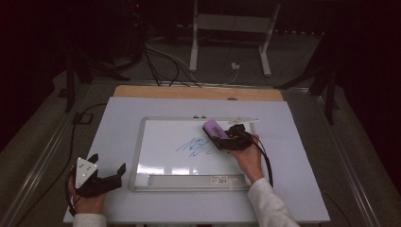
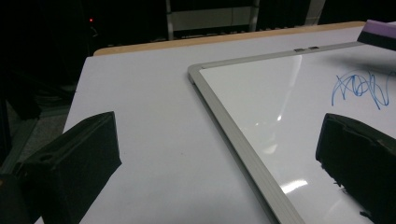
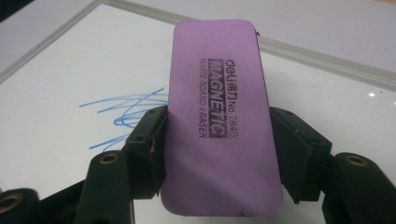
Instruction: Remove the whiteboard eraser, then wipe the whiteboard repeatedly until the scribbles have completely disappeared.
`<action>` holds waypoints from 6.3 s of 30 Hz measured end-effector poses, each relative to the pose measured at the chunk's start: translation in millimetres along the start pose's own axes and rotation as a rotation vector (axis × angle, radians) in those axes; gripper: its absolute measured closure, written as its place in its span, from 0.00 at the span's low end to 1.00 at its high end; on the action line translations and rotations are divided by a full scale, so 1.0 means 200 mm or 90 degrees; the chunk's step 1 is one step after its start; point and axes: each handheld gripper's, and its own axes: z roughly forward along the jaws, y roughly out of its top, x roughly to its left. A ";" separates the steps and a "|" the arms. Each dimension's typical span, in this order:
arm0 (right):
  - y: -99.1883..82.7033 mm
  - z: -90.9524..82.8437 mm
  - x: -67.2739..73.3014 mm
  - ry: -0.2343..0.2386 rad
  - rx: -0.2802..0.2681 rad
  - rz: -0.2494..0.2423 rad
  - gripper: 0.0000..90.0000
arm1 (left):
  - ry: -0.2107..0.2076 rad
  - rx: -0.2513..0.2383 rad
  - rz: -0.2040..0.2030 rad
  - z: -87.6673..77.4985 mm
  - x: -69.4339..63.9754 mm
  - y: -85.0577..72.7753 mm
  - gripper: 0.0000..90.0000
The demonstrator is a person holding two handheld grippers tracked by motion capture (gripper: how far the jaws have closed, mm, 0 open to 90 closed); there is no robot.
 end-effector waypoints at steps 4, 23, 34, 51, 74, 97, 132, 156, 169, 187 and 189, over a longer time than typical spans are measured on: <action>-0.01 0.02 0.02 -0.010 0.006 -0.010 0.45 | 0.000 0.000 0.000 0.00 0.00 0.00 0.01; -0.07 0.11 0.05 -0.055 0.059 -0.043 0.45 | 0.000 0.000 0.001 0.00 0.00 0.00 0.01; -0.03 0.13 0.01 -0.033 0.036 0.001 0.34 | -0.001 0.001 0.001 0.00 0.00 0.00 0.01; -0.03 0.16 -0.01 -0.019 0.035 0.037 0.45 | -0.001 0.002 0.001 0.00 0.00 0.00 0.01; -0.05 0.15 0.11 -0.013 0.052 0.015 0.45 | 0.000 0.000 0.000 0.00 0.00 0.00 0.01; -0.09 0.13 0.18 -0.025 0.058 0.029 0.46 | 0.000 0.003 0.003 0.00 0.00 0.00 0.01; -0.08 0.15 0.22 -0.014 0.062 0.026 0.45 | -0.003 0.006 0.002 0.01 0.00 0.00 0.01; -0.01 0.22 0.19 -0.028 0.059 0.031 0.46 | -0.004 0.007 0.004 0.01 0.00 0.00 0.01; 0.01 0.22 0.10 -0.075 0.052 0.072 0.46 | -0.005 0.007 0.004 0.01 -0.01 0.00 0.01; 0.02 0.23 0.14 -0.094 0.049 0.071 0.46 | -0.005 0.005 0.002 0.01 0.00 0.00 0.01; 0.01 0.24 0.17 -0.067 0.052 0.064 0.46 | -0.005 0.006 0.002 0.01 -0.01 0.00 0.01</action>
